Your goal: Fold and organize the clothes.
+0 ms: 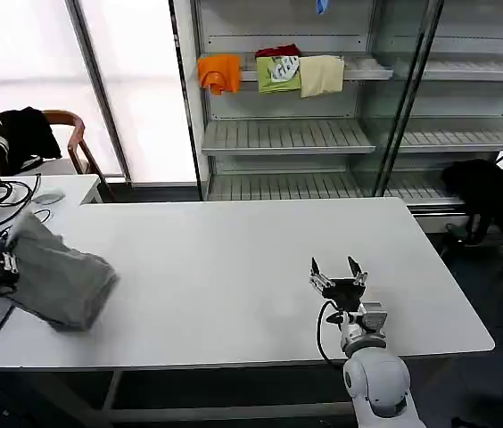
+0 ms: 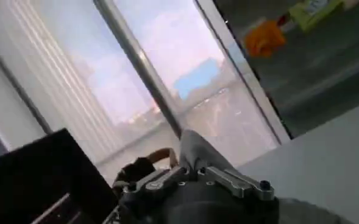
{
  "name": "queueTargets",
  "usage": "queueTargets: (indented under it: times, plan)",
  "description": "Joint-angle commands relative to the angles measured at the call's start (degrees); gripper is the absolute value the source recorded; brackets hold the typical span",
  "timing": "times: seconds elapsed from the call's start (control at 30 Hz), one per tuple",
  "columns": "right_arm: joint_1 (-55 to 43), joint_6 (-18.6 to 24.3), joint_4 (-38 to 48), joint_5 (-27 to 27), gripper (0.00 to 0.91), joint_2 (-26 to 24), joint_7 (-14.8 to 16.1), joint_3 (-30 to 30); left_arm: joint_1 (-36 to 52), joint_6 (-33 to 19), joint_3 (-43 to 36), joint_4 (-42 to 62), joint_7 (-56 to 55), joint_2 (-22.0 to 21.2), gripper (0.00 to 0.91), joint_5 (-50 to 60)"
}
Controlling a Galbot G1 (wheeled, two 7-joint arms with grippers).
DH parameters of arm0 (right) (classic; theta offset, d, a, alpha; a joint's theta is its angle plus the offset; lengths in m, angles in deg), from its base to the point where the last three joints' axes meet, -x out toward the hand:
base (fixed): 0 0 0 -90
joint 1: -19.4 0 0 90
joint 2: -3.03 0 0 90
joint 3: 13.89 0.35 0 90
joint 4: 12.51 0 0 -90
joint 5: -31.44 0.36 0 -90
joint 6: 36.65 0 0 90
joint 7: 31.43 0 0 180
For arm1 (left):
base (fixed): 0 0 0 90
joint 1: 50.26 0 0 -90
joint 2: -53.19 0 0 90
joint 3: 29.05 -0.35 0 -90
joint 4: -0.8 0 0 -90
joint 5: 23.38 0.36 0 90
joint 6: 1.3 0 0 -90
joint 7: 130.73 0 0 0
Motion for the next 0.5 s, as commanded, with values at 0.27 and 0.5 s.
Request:
queueTargets:
  times: [0.27,0.5]
  plan:
    - [2.40,2.34,1.31,0.57,0.907,-1.78,-0.29,2.50,-8.28,-3.84,-22.17,-8.08,-3.03,-17.93,0.010,26.80]
    - [2.78,2.28,0.76,0.96,0.907,-2.39,0.07,4.51,-6.11,2.21,-36.14,-8.63,-5.49,-24.75,0.020,26.29]
